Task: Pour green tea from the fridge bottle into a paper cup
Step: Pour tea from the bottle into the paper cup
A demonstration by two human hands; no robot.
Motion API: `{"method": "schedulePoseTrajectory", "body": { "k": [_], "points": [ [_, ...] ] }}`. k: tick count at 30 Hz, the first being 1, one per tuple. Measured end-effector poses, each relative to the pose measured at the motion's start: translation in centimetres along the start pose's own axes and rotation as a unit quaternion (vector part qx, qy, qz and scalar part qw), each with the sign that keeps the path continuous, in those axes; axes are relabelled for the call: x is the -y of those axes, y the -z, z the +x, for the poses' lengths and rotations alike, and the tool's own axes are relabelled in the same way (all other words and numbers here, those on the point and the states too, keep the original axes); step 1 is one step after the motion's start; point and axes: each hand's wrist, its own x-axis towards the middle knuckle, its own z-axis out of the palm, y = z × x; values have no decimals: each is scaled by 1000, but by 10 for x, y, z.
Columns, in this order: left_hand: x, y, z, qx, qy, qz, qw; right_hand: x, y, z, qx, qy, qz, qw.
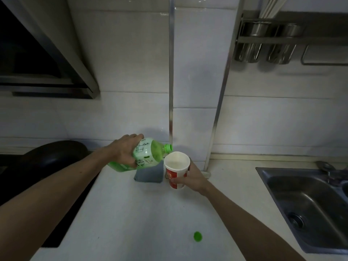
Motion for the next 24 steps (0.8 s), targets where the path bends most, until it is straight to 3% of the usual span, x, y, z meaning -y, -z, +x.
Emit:
{"method": "schedulePoseTrajectory", "body": {
  "k": [11, 24],
  "points": [
    [-15, 7, 9, 65, 16, 48, 997, -2, 1, -5, 5, -7, -11, 1000],
    [-18, 17, 7, 78, 21, 106, 991, -5, 4, -8, -2, -16, -34, 999]
  ]
}}
